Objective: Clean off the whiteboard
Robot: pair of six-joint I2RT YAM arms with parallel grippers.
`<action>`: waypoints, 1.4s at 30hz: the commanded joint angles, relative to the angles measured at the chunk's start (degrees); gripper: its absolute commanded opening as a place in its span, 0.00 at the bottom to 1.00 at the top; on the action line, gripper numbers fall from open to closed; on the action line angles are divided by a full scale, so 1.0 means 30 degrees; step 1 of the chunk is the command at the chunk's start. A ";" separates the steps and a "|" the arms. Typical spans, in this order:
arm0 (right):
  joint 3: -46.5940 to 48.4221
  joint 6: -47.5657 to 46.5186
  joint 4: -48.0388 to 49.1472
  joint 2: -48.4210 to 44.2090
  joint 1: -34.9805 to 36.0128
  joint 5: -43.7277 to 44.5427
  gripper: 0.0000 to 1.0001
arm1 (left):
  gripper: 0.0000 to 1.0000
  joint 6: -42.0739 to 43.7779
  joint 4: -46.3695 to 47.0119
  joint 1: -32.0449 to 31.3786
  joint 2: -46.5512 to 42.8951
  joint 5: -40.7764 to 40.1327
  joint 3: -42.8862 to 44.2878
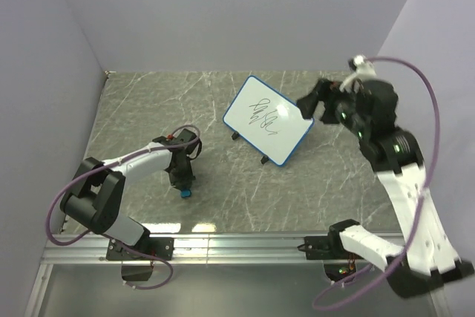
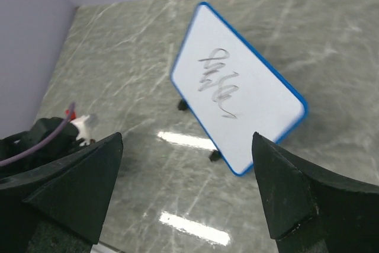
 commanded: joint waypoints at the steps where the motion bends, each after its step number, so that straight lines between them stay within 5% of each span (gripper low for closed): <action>1: 0.2318 -0.1285 0.0365 0.3871 -0.0170 -0.3828 0.96 | 0.00 -0.0349 0.0046 -0.0449 -0.0262 0.0293 0.1844; 9: 0.5309 0.0148 0.2677 1.1638 -0.4532 -1.1557 0.94 | 0.00 -0.0876 -0.1009 -0.2498 0.0265 0.0908 0.5921; 17: 0.8447 -0.0351 0.2733 1.6590 -0.5180 -1.2446 0.91 | 0.00 -0.1900 -0.1303 -0.4551 0.0412 0.0999 0.7331; 26: 0.5667 0.0383 0.5019 1.7620 -0.5092 -1.3149 0.89 | 0.00 -0.2342 -0.1068 -0.5696 0.0849 0.1143 0.7329; 37: 0.3936 -0.0115 0.5608 1.7680 -0.4799 -1.2592 0.86 | 0.00 -0.0906 -0.1536 -0.5725 0.3486 0.1642 1.0727; 42: 0.3323 -0.0086 0.5695 1.7037 -0.4683 -1.2768 0.69 | 0.00 -0.0496 -0.1741 -0.5725 0.4716 0.1642 1.1986</action>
